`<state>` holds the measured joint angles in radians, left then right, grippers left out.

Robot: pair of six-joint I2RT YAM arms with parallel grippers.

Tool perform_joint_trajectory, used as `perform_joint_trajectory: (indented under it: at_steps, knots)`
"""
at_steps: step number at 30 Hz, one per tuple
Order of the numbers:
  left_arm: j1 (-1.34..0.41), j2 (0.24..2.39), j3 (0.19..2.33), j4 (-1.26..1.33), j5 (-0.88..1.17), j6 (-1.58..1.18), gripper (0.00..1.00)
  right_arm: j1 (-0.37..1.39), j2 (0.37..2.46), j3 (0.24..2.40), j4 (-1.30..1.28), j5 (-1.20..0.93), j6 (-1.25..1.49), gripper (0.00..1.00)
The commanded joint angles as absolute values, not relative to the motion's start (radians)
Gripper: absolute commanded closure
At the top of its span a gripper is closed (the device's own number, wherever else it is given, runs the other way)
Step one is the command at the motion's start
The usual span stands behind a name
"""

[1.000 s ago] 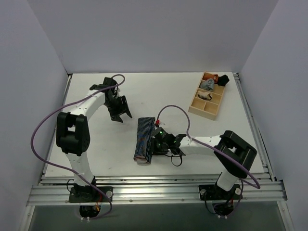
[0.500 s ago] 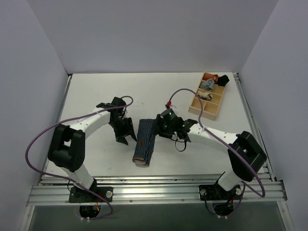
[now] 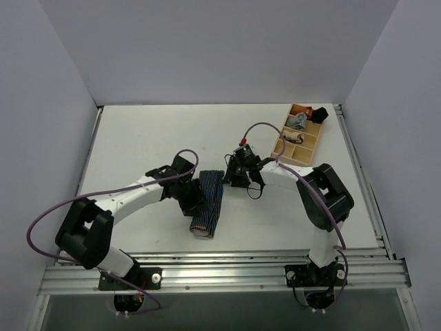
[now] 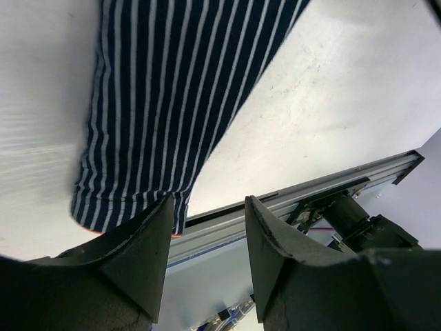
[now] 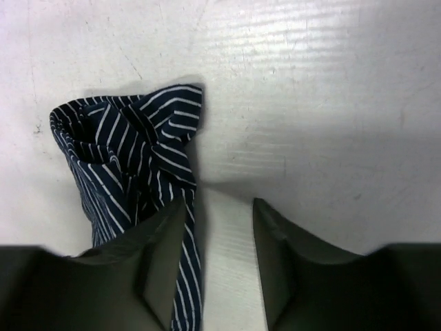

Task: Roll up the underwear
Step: Fold the underwear

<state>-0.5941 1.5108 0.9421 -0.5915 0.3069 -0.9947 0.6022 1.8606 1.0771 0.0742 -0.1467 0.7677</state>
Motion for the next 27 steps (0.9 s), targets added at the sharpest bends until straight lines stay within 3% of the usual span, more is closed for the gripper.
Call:
perform_joint_trajectory:
  at_steps: [1, 2, 5, 12, 19, 22, 27]
  knots:
    - [-0.665, 1.486, 0.905, -0.454, 0.265, -1.114, 0.46, 0.6, 1.874, 1.072, 0.139, -0.199, 0.75, 0.67]
    - [-0.679, 1.493, 0.899, -0.419, 0.252, -1.12, 0.46, 0.597, 1.879, 1.054, 0.167, -0.209, 0.75, 0.77]
    - [-0.732, 1.511, 0.85, -0.3, 0.25, -1.166, 0.46, 0.589, 1.884, 1.025, 0.193, -0.222, 0.738, 0.85]
    - [-0.793, 1.532, 0.847, -0.204, 0.23, -1.181, 0.45, 0.56, 1.793, 0.989, 0.184, -0.25, 0.71, 0.83]
    - [-0.811, 1.539, 0.917, -0.303, 0.2, -1.126, 0.45, 0.558, 1.671, 0.953, 0.15, -0.297, 0.722, 0.71]
    - [-0.801, 1.45, 1.003, -0.461, 0.117, -1.076, 0.44, 0.572, 1.606, 0.91, 0.156, -0.333, 0.764, 0.6]
    - [-0.68, 1.281, 1.005, -0.6, 0.052, -1.011, 0.41, 0.673, 1.54, 0.844, 0.182, -0.324, 0.862, 0.52]
